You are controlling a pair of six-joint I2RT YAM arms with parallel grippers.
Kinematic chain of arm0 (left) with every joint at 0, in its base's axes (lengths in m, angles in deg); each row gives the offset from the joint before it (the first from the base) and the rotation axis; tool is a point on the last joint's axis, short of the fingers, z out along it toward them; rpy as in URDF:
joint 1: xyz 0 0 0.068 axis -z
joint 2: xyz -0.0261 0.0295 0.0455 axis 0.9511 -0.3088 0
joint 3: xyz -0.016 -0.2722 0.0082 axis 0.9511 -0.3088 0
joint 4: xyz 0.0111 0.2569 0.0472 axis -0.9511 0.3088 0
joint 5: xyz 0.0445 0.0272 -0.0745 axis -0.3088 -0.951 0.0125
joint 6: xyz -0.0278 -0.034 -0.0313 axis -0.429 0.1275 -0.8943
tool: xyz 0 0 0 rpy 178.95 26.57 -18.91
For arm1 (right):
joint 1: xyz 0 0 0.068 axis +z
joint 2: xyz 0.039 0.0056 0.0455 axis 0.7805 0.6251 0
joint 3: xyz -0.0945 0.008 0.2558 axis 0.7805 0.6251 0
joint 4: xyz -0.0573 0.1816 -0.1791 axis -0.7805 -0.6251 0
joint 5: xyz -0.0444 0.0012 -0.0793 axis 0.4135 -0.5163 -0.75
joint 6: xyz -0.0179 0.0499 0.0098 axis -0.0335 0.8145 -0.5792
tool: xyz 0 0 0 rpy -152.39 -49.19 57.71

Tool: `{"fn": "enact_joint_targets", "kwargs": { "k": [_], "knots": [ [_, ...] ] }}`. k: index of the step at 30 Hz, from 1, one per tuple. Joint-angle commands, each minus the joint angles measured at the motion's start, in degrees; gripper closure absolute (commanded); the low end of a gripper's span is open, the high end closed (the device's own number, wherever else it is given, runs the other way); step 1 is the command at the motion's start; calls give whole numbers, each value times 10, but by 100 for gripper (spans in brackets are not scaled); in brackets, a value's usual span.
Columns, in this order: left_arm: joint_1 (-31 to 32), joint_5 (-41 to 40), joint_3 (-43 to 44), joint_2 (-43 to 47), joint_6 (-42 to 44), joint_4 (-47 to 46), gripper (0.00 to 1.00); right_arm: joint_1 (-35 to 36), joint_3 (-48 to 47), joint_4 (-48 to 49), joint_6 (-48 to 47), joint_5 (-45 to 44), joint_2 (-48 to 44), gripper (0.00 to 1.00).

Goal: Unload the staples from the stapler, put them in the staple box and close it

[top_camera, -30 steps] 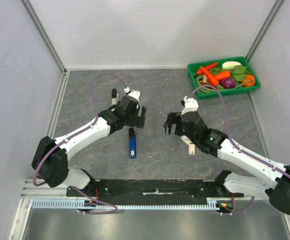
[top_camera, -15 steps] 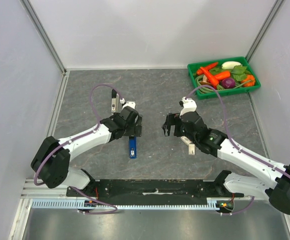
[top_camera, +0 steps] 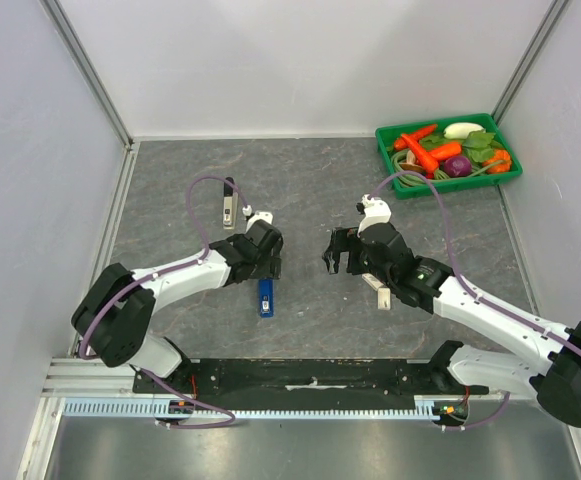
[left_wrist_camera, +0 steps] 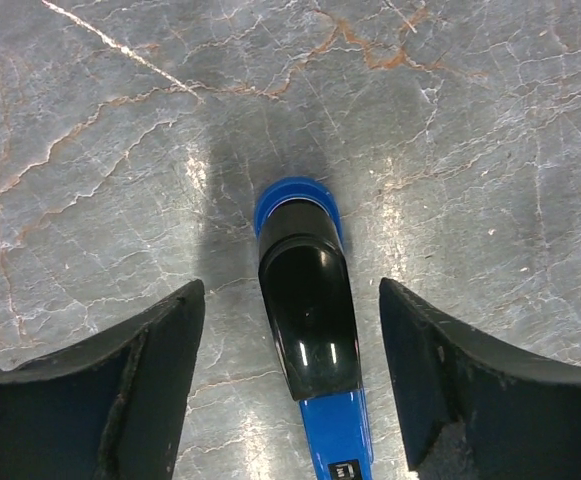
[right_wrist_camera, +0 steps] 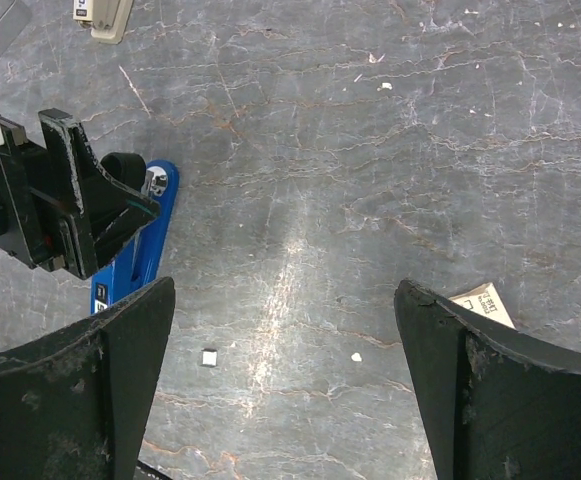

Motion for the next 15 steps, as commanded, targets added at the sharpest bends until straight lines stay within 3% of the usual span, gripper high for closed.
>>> {"fn": "enact_joint_targets", "kwargs": {
  "k": [1,15],
  "knots": [
    [8,-26,6,-6,-23,-28,26,-1,-2,16,7,9,-2,3],
    [17,-59,38,-27,-15,-23,47,-1,-1,22,0,20,-2,4]
  ]
}}
